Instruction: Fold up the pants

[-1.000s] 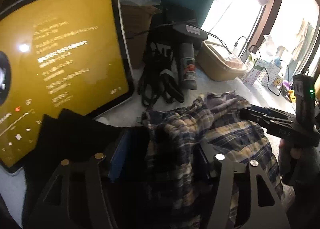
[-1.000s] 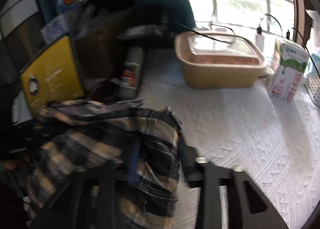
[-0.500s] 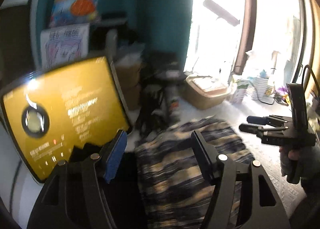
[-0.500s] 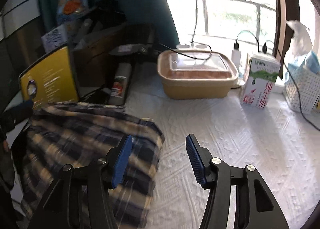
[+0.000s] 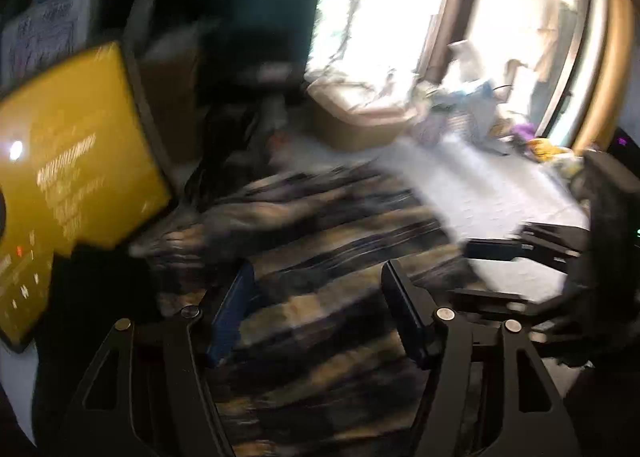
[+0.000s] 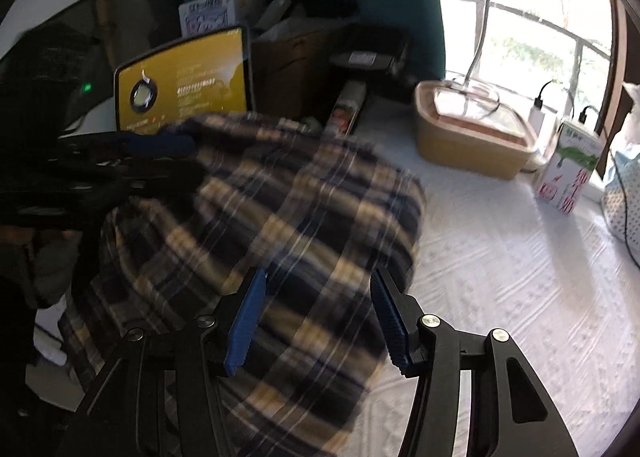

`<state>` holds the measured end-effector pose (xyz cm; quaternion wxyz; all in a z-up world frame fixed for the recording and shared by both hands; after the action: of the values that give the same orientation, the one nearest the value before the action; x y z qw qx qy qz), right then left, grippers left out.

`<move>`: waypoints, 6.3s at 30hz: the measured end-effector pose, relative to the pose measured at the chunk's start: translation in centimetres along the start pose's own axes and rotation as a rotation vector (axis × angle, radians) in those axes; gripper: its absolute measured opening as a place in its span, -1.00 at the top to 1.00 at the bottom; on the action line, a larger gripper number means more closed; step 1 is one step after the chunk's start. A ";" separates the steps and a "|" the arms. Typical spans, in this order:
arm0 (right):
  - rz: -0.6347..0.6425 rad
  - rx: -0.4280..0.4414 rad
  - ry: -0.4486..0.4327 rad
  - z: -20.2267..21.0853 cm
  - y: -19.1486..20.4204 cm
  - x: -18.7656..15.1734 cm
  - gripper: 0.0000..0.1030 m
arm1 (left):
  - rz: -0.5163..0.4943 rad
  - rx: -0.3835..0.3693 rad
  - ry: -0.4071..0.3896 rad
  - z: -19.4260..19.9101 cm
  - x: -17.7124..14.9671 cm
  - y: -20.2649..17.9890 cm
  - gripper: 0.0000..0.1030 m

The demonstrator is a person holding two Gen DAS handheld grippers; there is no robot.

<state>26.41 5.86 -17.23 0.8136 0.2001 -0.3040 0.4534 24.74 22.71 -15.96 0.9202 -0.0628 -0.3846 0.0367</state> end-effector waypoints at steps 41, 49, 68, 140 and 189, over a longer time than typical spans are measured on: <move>-0.146 -0.209 -0.088 12.4 -0.4 -10.3 -0.41 | -0.006 0.060 -0.153 9.9 -7.8 -7.6 -0.32; -0.169 -0.270 -0.158 17.1 -0.7 -11.8 -0.45 | -0.017 0.054 -0.197 11.8 -8.0 -10.0 -0.33; -0.179 -0.495 -0.416 31.3 -0.1 -13.0 -0.84 | -0.094 -0.039 -0.445 20.0 -6.8 -20.3 -0.85; -0.208 -0.609 -0.586 37.7 0.6 -12.8 -1.00 | -0.017 0.157 -0.663 24.9 -6.6 -18.5 -0.98; -0.207 -0.604 -0.577 37.4 0.9 -12.8 -1.00 | -0.008 0.165 -0.656 24.9 -7.0 -19.1 -0.98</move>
<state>8.73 -24.02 1.66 0.7585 0.1009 -0.6165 0.1856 2.44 5.15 -0.75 0.7494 0.0283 -0.6564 0.0824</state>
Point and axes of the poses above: each gripper's, at about its wrist camera, not at the fingertips, and z roughly against the way its jaws point, y to its left, x to its top, the point moved 7 cm from there along -z, roughly the way its jaws point, and after that the axes turned 2 degrees about y, right-handed, at the moved point
